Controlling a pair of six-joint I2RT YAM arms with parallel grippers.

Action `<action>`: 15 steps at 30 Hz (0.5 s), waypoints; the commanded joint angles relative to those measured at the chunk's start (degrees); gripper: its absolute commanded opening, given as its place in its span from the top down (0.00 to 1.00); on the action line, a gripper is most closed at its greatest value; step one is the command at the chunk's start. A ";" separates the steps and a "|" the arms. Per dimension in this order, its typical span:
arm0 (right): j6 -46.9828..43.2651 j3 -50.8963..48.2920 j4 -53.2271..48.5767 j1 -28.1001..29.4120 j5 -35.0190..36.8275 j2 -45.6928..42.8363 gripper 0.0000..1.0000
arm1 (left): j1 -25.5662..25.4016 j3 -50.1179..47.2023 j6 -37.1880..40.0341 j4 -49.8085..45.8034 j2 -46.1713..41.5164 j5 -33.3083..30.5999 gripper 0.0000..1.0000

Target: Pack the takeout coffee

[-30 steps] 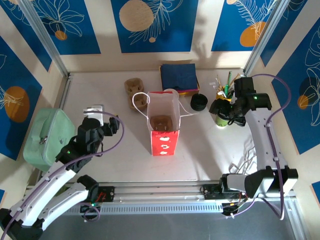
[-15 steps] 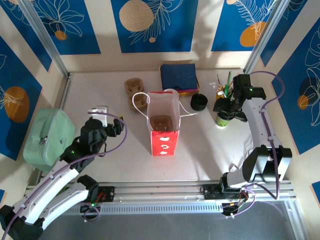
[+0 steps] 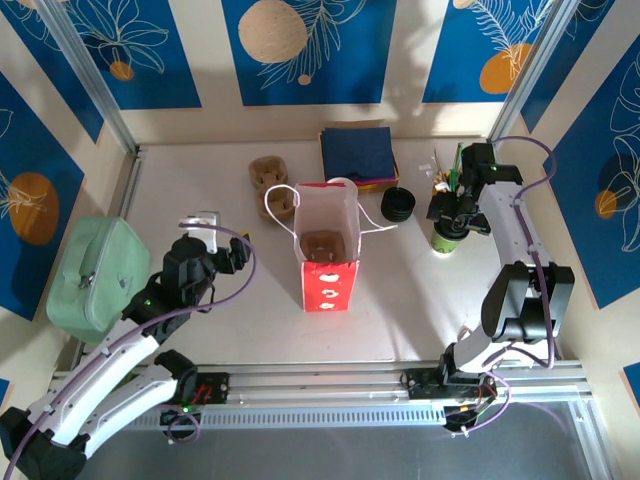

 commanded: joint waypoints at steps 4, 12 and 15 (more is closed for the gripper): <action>-0.56 2.11 0.63 -0.92 0.91 3.05 0.10 | 0.53 0.42 0.42 0.57 -0.20 0.76 0.16; -0.71 2.71 0.47 -1.49 0.84 4.72 0.10 | 0.66 0.72 0.47 0.18 -0.19 0.76 0.16; -0.78 3.07 0.29 -1.68 -0.19 5.16 0.13 | 0.62 0.79 0.47 0.08 -0.12 0.90 0.16</action>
